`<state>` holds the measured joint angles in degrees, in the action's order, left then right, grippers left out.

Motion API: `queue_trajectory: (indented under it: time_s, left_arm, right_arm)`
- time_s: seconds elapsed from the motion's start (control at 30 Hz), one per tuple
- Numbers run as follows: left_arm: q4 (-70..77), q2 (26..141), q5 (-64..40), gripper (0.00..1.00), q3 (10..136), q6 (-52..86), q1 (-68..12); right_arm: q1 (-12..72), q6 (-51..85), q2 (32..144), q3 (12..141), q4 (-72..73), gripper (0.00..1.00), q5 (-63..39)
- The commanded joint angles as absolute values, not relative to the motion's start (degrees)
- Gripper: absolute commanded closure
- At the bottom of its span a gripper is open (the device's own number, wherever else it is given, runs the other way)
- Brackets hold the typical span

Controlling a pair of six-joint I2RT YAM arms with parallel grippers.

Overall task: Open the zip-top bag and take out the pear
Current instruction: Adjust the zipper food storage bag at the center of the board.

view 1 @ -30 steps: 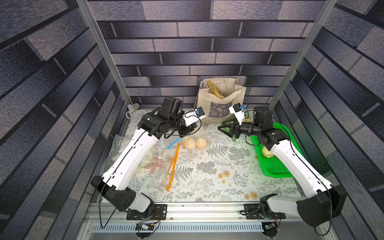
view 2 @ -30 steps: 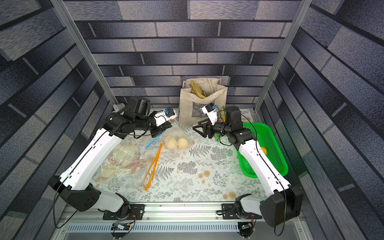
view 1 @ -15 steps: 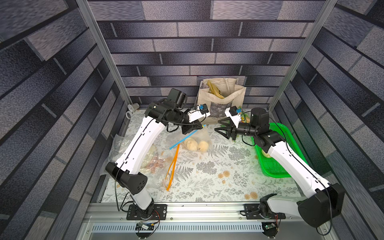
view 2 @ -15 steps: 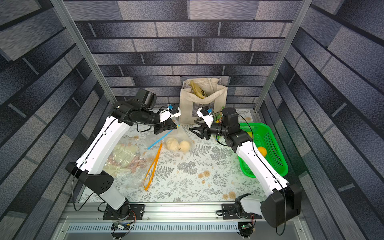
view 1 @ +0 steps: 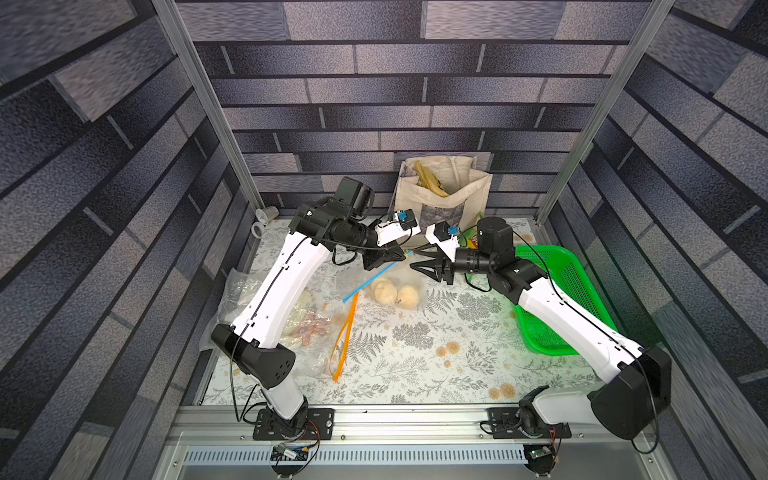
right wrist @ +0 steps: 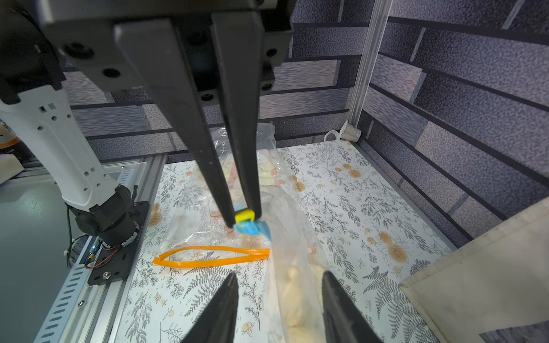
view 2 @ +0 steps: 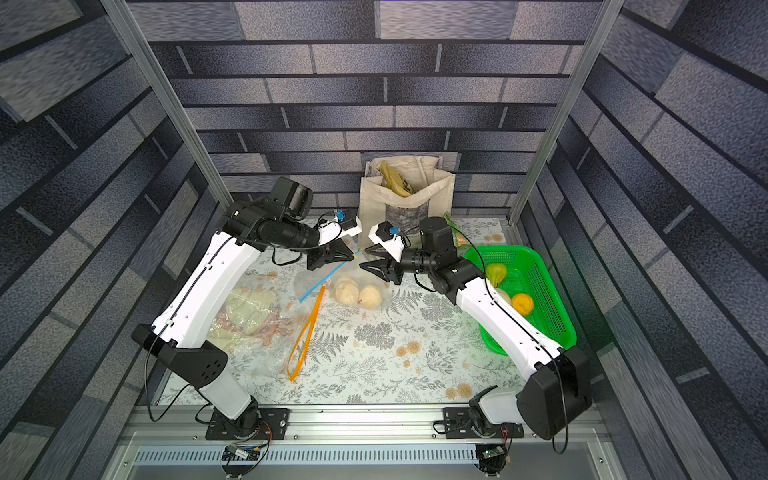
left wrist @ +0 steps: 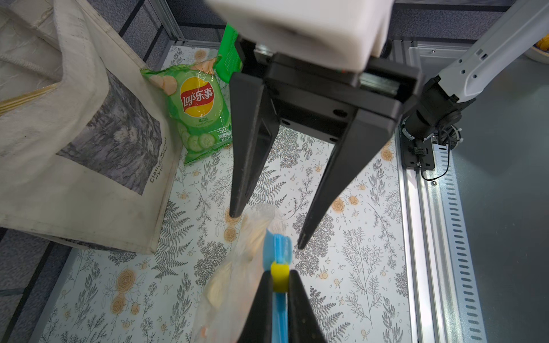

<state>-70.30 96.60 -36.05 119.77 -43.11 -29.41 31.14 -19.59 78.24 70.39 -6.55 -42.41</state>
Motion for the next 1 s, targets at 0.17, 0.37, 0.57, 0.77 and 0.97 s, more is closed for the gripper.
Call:
queue_trajectory:
  time_s: [0.17, 0.37, 0.57, 0.77, 0.97]
  left_arm:
    - [-71.4, 96.2, -38.8, 0.99, 120.8, -44.2, -29.5]
    - [-65.2, 93.7, -33.4, 0.53, 116.4, -40.7, -29.3]
    - [-49.6, 85.9, -26.0, 0.16, 104.5, -36.0, -29.2]
    - [-34.5, 80.4, -10.8, 0.14, 92.2, -36.2, -34.2]
    - [-18.1, 76.9, 1.4, 0.23, 81.5, -39.2, -39.1]
  right_arm:
    - [33.2, -23.1, 81.4, 74.9, -7.6, 0.81, -38.9]
    - [33.2, -20.9, 82.3, 75.9, -6.9, 1.00, -37.4]
    - [33.2, -8.0, 86.6, 84.2, -11.9, 1.00, -34.7]
    - [33.2, -0.1, 89.9, 91.1, -17.7, 1.00, -34.0]
    - [33.2, 5.4, 91.9, 95.1, -20.8, 1.00, -34.7]
